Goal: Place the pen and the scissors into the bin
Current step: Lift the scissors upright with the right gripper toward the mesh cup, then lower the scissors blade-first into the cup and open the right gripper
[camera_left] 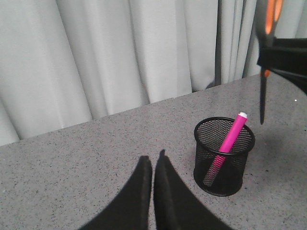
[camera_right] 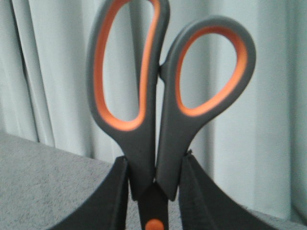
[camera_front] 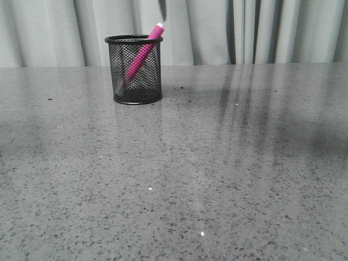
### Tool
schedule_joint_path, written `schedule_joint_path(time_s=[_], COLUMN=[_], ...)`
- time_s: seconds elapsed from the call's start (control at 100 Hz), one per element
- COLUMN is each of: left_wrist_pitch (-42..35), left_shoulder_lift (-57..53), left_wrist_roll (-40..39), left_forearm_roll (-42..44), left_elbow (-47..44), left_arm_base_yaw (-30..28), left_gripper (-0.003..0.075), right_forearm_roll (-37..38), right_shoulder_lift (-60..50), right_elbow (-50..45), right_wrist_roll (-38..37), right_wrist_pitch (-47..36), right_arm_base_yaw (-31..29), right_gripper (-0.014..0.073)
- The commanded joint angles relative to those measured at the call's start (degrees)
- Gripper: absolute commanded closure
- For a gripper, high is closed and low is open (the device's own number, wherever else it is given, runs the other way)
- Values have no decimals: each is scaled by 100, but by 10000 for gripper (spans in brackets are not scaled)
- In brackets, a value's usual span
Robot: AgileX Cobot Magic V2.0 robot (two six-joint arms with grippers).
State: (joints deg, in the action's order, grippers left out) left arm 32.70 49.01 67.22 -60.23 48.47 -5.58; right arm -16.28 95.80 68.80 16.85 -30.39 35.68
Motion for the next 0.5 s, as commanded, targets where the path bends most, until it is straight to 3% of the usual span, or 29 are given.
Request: schedule_joint_path(time_s=[0.0, 0.26, 0.49], left_wrist_pitch=[-178, -178, -178], left_shoulder_lift=[-53, -53, -53], left_wrist_roll=[-50, -50, -50], left_forearm_roll=[-272, -272, -272], left_elbow=[156, 156, 156], left_arm_base_yaw=[47, 47, 47], left_gripper=[739, 739, 739], right_forearm_roll=[207, 246, 246], right_shoulder_lift=[9, 529, 736], right_elbow=[440, 834, 834], right_wrist_roll=[44, 44, 44], right_wrist_pitch=[-675, -468, 238], right_arm_base_yaw=[76, 86, 86], right_gripper=[670, 670, 670])
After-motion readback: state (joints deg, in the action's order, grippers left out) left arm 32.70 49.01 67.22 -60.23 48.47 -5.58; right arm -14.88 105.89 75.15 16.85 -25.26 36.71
